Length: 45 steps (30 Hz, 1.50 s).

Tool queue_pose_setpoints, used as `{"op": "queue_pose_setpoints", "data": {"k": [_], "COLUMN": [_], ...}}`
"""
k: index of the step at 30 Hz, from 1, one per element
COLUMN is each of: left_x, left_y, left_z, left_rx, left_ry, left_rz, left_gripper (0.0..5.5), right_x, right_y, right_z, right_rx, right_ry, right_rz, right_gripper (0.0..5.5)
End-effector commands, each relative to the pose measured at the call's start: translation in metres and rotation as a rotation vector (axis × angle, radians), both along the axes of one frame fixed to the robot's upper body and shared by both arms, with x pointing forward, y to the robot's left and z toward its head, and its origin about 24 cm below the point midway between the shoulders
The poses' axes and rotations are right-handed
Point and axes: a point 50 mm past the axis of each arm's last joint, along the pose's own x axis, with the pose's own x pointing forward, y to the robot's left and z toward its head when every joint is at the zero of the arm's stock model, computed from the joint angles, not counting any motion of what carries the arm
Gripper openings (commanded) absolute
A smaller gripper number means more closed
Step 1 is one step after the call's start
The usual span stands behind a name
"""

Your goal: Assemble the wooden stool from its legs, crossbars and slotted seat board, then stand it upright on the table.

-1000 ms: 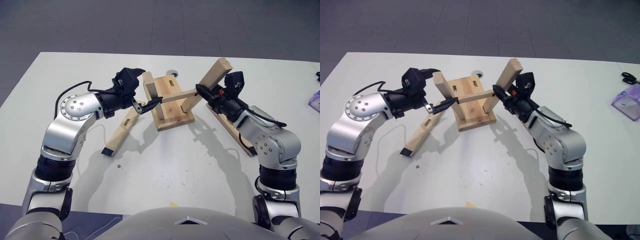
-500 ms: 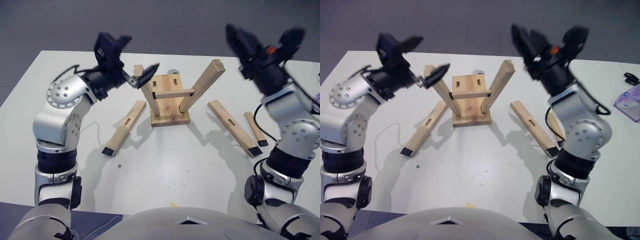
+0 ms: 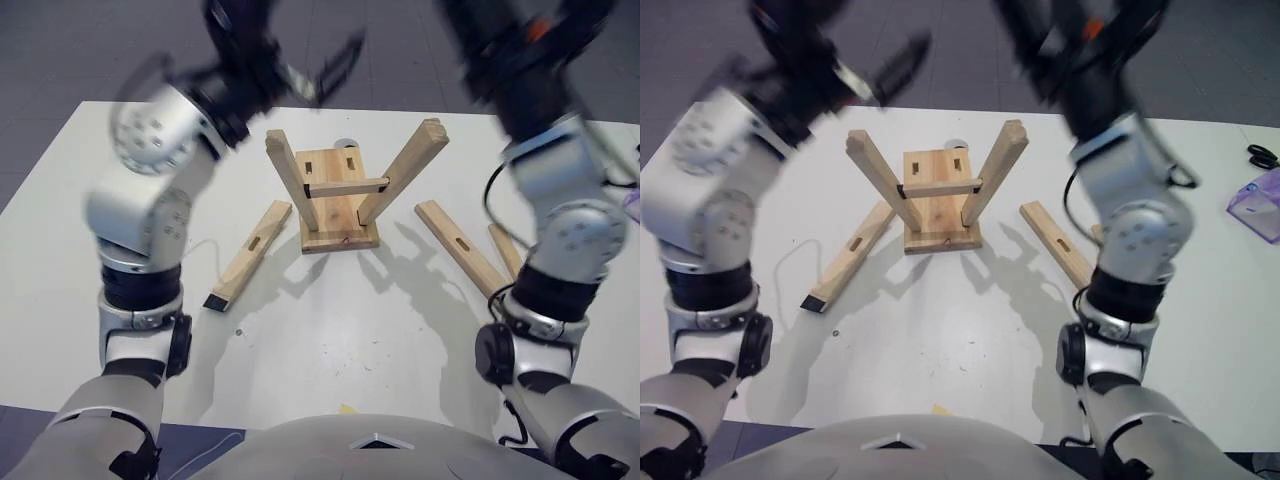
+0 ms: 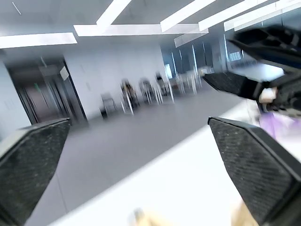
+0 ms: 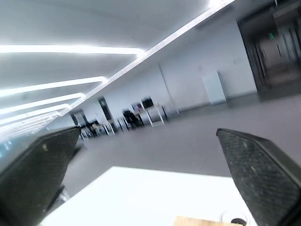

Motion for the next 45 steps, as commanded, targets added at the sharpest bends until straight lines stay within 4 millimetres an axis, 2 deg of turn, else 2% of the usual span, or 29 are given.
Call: {"op": "queue_pose_setpoints", "data": {"k": [1,4,7,10,13,14,16,17,19,21,23,24,26,29,31,34,37,39,40,43,45], "left_x": [0.001,-0.001,0.003,0.012,0.012,0.011,0.006,0.005,0.008,0.013,0.013,0.012,0.010,0.009,0.002,-0.022,-0.051,-0.057,-0.052,-0.023,-0.015], "left_y": [-0.024,-0.028,-0.017,0.003,0.024,0.033,0.061,0.074,0.101,0.125,0.138,0.137,0.119,0.085,0.051,-0.006,-0.037,-0.044,-0.041,-0.016,-0.004], "left_z": [-0.072,-0.063,-0.050,-0.011,0.032,0.046,0.066,0.065,0.043,0.004,-0.042,-0.057,-0.074,-0.075,-0.054,-0.014,0.006,0.012,0.010,-0.004,-0.004], "left_rx": [0.060,-0.002,-0.119,-0.319,-0.458,-0.508,-0.611,-0.610,-0.538,-0.399,-0.258,-0.207,-0.192,-0.178,-0.116,0.005,0.041,0.000,0.001,0.067,0.043], "left_ry": [0.272,0.248,0.246,0.177,0.063,0.019,-0.053,-0.067,-0.024,0.058,0.175,0.214,0.278,0.300,0.235,0.090,0.004,-0.007,0.002,0.031,0.031], "left_rz": [-0.021,-0.034,0.023,0.099,0.151,0.174,0.261,0.322,0.485,0.661,0.768,0.790,0.737,0.618,0.429,0.016,-0.290,-0.368,-0.330,-0.070,0.020], "left_gripper": [5.40,5.40,5.40,5.40,5.40,5.40,5.40,5.40,5.40,5.40,5.40,5.40,5.40,5.40,5.40,5.40,5.40,5.40,5.40,5.40,5.40], "right_x": [-0.001,0.000,0.002,0.002,0.002,0.002,0.002,0.002,-0.003,-0.011,-0.020,-0.022,-0.021,-0.016,-0.011,-0.006,0.000,0.002,0.002,-0.006,-0.016], "right_y": [0.014,0.014,0.009,0.001,-0.011,-0.015,-0.030,-0.036,-0.044,-0.043,-0.038,-0.038,-0.041,-0.050,-0.063,-0.084,-0.088,-0.084,-0.080,-0.070,-0.058], "right_z": [-0.074,-0.064,-0.054,-0.036,-0.018,-0.015,-0.026,-0.036,-0.056,-0.073,-0.084,-0.086,-0.085,-0.077,-0.070,-0.046,-0.011,0.015,0.026,0.054,0.060], "right_rx": [-0.147,-0.104,-0.061,0.032,0.115,0.133,0.149,0.131,0.067,0.014,-0.032,-0.038,-0.038,-0.044,-0.052,-0.065,-0.057,-0.068,-0.067,-0.036,0.016], "right_ry": [0.248,0.201,0.166,0.113,0.059,0.047,0.087,0.127,0.197,0.254,0.276,0.279,0.268,0.236,0.203,0.103,-0.032,-0.136,-0.182,-0.313,-0.337], "right_rz": [0.003,-0.011,-0.040,-0.080,-0.129,-0.150,-0.245,-0.294,-0.378,-0.395,-0.389,-0.398,-0.423,-0.485,-0.562,-0.681,-0.701,-0.666,-0.642,-0.517,-0.281], "right_gripper": [5.38,5.38,5.38,5.38,5.38,5.38,5.38,5.38,5.38,5.38,5.38,5.38,5.38,5.38,5.38,5.38,5.38,5.38,5.38,5.38,5.38]}}
